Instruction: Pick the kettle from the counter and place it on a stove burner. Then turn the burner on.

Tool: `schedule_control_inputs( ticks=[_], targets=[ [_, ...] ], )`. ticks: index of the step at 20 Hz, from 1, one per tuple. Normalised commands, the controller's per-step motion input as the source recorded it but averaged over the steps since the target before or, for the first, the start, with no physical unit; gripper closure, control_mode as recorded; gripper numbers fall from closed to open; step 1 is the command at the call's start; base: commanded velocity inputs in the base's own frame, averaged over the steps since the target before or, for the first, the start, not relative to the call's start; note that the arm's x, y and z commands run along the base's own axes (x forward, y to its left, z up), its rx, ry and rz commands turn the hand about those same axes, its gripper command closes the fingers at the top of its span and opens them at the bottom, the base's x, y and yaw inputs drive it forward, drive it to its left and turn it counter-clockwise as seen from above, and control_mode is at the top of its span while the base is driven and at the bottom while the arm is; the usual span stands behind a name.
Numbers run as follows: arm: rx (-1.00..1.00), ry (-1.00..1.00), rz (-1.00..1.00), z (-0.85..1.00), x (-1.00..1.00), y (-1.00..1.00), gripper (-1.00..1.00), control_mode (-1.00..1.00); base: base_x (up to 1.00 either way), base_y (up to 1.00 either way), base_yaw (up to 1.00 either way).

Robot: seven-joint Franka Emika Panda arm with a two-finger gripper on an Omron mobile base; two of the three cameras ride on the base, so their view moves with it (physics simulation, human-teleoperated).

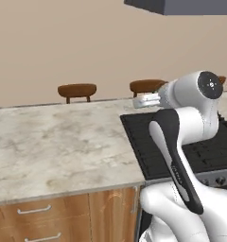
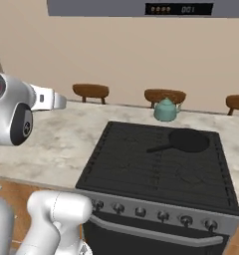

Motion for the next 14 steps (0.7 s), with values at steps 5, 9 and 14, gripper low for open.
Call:
schedule_control_inputs(
  ticks=[5, 9, 14],
  targets=[
    [0.00, 0.00, 0.00, 0.00, 0.00, 0.00, -1.00, 1.00, 0.00, 1.00, 0.00],
    [0.00, 0.00, 0.00, 0.00, 0.00, 0.00, -1.00, 1.00, 0.00, 1.00, 0.00],
    [0.00, 0.00, 0.00, 0.00, 0.00, 0.00, -1.00, 1.00, 0.00, 1.00, 0.00]
  ],
)
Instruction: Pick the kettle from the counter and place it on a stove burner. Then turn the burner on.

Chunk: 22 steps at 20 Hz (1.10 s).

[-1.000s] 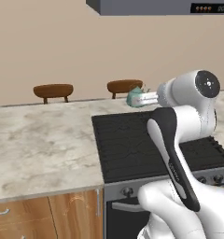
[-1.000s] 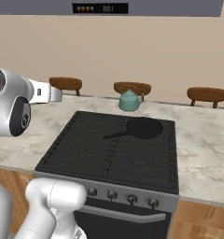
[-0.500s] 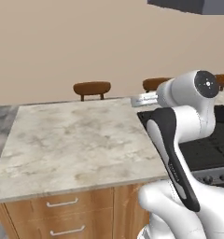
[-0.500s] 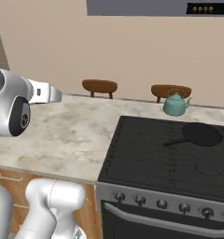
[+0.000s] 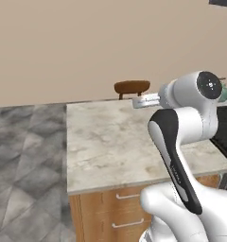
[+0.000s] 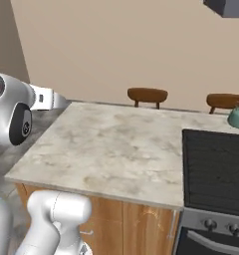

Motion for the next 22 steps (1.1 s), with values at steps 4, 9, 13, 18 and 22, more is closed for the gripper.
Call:
schedule_control_inputs(
  ticks=[4, 9, 13, 18, 22],
  targets=[
    [0.00, 0.00, 0.00, 0.00, 0.00, 0.00, -1.00, 1.00, 0.00, 1.00, 0.00],
    [0.00, 0.00, 0.00, 0.00, 0.00, 0.00, -1.00, 1.00, 0.00, 1.00, 0.00],
    [0.00, 0.00, 0.00, 0.00, 0.00, 0.00, -1.00, 1.00, 0.01, 1.00, 0.00],
    [0.00, 0.00, 0.00, 0.00, 0.00, 0.00, -1.00, 1.00, 0.05, 1.00, 0.00],
    [0.00, 0.00, 0.00, 0.00, 0.00, 0.00, -1.00, 1.00, 0.10, 1.00, 0.00]
  ],
)
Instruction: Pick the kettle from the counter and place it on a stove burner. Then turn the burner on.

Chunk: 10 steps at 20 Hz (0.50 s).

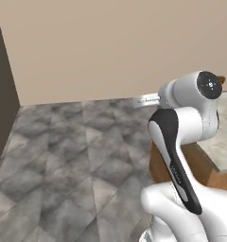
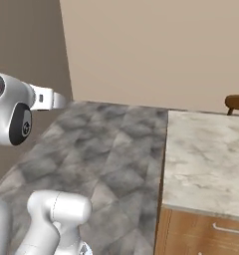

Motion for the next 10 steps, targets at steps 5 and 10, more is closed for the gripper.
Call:
schedule_control_inputs(
  ticks=[5, 10],
  targets=[
    [0.00, 0.00, 0.00, 0.00, 0.00, 0.00, -1.00, 1.00, 0.56, 0.95, -0.05],
    [0.00, 0.00, 0.00, 0.00, 0.00, 0.00, -1.00, 1.00, 1.00, 0.48, -0.25]
  ],
)
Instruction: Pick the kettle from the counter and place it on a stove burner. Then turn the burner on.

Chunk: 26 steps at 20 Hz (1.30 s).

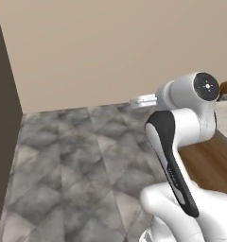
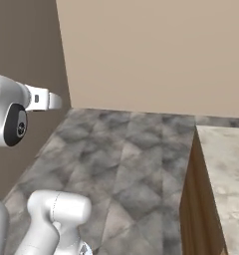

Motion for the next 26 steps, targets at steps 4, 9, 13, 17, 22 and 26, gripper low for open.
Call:
schedule_control_inputs(
  ticks=[4, 9, 13, 17, 22, 26],
  targets=[
    [0.00, 0.00, 0.00, 0.00, 0.00, 0.00, -1.00, 1.00, 1.00, 0.16, -0.20],
    [0.00, 0.00, 0.00, 0.00, 0.00, 0.00, -1.00, 1.00, 1.00, 0.04, -0.15],
    [0.00, 0.00, 0.00, 0.00, 0.00, 0.00, -1.00, 1.00, 1.00, 0.11, -0.16],
    [0.00, 0.00, 0.00, 0.00, 0.00, 0.00, -1.00, 1.00, 1.00, 0.20, -0.20],
    [0.00, 0.00, 0.00, 0.00, 0.00, 0.00, -1.00, 1.00, 1.00, 0.42, -0.30],
    [0.00, 0.00, 0.00, 0.00, 0.00, 0.00, -1.00, 1.00, 1.00, 0.53, -0.35]
  ],
)
